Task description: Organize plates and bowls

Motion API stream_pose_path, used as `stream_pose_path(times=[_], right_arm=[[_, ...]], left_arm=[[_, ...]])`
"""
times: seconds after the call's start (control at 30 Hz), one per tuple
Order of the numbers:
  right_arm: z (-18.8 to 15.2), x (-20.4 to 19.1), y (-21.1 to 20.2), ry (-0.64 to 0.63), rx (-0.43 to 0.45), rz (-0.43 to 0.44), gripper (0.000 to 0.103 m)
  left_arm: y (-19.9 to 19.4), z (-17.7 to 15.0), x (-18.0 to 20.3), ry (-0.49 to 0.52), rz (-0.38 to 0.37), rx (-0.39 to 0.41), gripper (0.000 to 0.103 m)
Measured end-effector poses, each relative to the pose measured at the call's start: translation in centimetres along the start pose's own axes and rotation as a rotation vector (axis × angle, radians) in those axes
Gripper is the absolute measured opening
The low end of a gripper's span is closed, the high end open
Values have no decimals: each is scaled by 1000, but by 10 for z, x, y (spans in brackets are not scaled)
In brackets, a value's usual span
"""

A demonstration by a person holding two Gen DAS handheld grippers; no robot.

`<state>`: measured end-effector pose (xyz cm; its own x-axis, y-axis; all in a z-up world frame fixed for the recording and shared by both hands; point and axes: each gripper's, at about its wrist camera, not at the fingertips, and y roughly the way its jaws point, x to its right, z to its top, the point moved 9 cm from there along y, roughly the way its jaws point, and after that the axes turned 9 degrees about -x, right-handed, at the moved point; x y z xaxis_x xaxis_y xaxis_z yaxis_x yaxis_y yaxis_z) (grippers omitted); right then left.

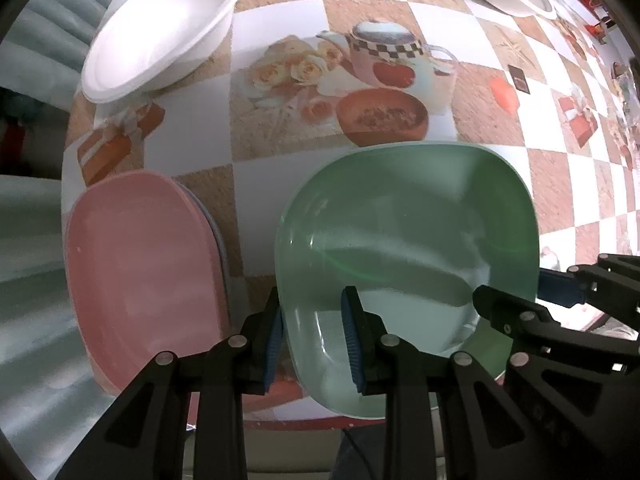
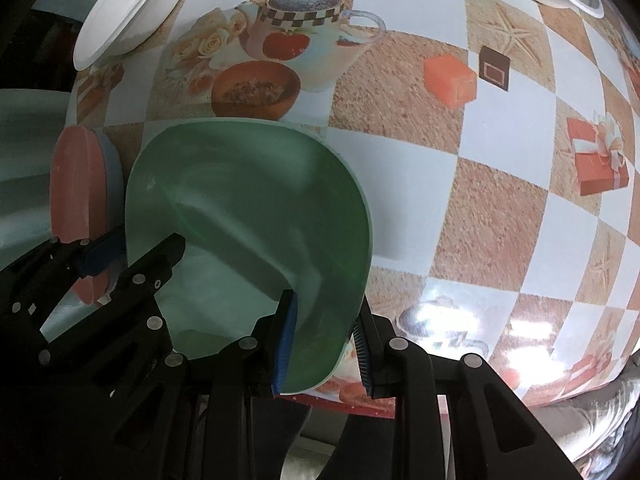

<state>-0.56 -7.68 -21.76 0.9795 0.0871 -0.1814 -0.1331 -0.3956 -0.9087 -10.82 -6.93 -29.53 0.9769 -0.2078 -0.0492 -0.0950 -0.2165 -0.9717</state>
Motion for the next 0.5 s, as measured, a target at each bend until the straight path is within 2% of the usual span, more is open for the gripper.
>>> stream_pose_path(times=[0.23,0.5], right_arm=[[-1,5,-11,17,15,2,30],[-6,-9,-40,-11,46,7,30]], left_arm=[[-13,-5,6,14,-11,18,30],[-42,-3,-7,-2,-6,70,30]])
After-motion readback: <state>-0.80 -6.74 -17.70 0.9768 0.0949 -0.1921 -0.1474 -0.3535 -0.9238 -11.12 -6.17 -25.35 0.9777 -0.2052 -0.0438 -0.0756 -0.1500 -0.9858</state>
